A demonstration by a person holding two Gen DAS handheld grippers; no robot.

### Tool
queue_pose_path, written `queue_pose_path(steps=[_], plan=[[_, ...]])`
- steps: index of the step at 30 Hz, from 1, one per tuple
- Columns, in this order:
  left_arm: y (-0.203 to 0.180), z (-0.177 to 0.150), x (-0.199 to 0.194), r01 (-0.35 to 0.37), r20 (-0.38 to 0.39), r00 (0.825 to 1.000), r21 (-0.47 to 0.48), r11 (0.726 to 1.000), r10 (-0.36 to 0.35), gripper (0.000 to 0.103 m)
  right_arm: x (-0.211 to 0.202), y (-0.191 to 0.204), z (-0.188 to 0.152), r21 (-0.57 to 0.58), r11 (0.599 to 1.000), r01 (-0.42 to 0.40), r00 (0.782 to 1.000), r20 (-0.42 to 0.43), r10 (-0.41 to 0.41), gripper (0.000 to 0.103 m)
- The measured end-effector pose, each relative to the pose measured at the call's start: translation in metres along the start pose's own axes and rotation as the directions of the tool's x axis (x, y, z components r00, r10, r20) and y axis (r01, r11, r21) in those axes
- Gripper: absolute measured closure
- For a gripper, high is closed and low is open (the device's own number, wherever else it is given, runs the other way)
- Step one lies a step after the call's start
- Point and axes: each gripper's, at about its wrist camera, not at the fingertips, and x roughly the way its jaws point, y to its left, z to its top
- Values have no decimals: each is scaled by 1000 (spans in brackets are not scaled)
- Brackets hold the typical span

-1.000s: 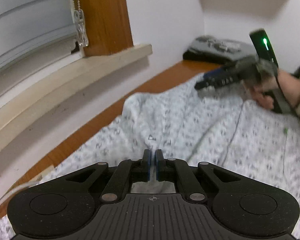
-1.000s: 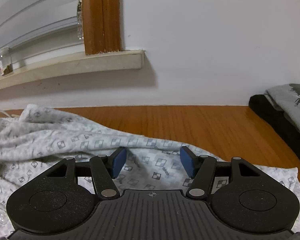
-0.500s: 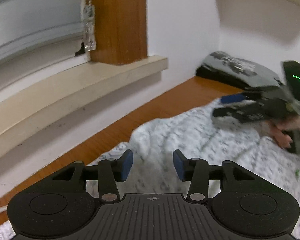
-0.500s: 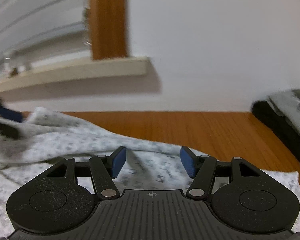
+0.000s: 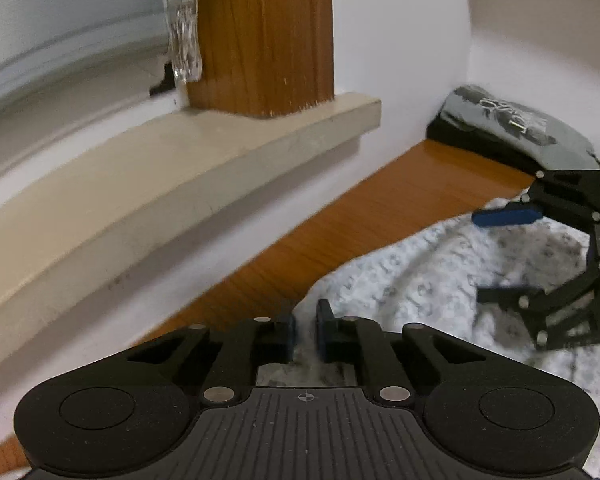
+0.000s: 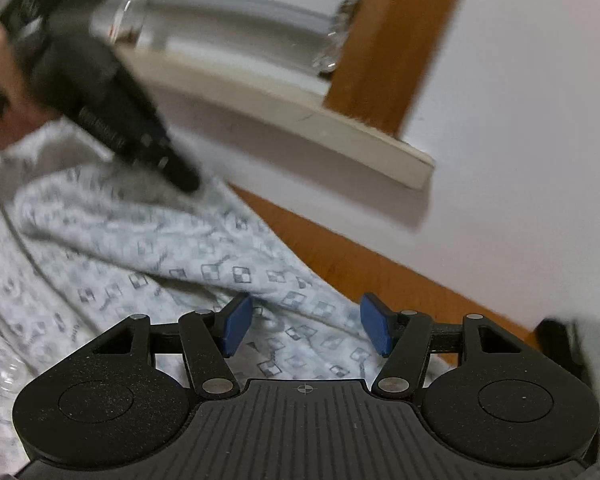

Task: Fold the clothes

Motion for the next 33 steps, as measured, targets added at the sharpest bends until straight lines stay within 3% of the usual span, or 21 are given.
queue_pose_path(steps=[1, 2, 3, 4, 6, 9, 12, 15, 18, 21, 24, 28, 33], plan=[[-1, 0, -1, 4, 17, 1000, 5, 1000, -4, 98, 1, 0, 2, -3, 1000, -8, 1000, 4, 8, 47], [-1, 1, -4, -5, 35, 999, 7, 1000, 4, 99, 1, 0, 3, -3, 1000, -9, 1000, 17, 9, 57], [-1, 2, -6, -17, 53, 998, 8, 1000, 17, 99, -2, -3, 4, 4, 1000, -31, 999, 24, 30, 70], [-1, 4, -8, -30, 72, 997, 9, 1000, 29, 99, -5, -7, 4, 12, 998, -55, 998, 31, 55, 95], [-2, 6, -13, -55, 108, 993, 11, 998, 53, 100, -21, -10, 3, 33, 998, -55, 996, 74, 53, 99], [-2, 9, -22, -74, 158, 985, 16, 997, 71, 100, -54, -15, -6, 66, 993, -101, 986, 141, 91, 100], [-9, 6, -40, -35, 196, 980, 55, 998, 24, 100, -68, -9, -24, 50, 986, -156, 984, 90, 151, 100], [-22, 0, -57, -34, 222, 975, 100, 994, 11, 100, -63, -1, -35, 27, 987, -158, 987, 27, 157, 96], [-31, -2, -70, -32, 243, 970, 106, 994, 5, 100, -61, -6, -35, 87, 975, -202, 979, 30, 200, 88], [-35, 4, -81, -40, 271, 962, 109, 993, 9, 100, -50, -8, -23, 163, 947, -275, 961, 43, 272, 88], [-37, 12, -92, -48, 299, 954, 109, 993, 13, 100, -26, 1, -5, 179, 924, -339, 939, 1, 345, 86], [-42, 21, -105, -55, 328, 945, 121, 991, 12, 100, 8, 3, 18, 190, 929, -319, 945, -13, 327, 86], [-49, 19, -112, -41, 341, 940, 133, 990, -7, 100, 34, -22, 36, 324, 931, -167, 985, 90, 146, 86]])
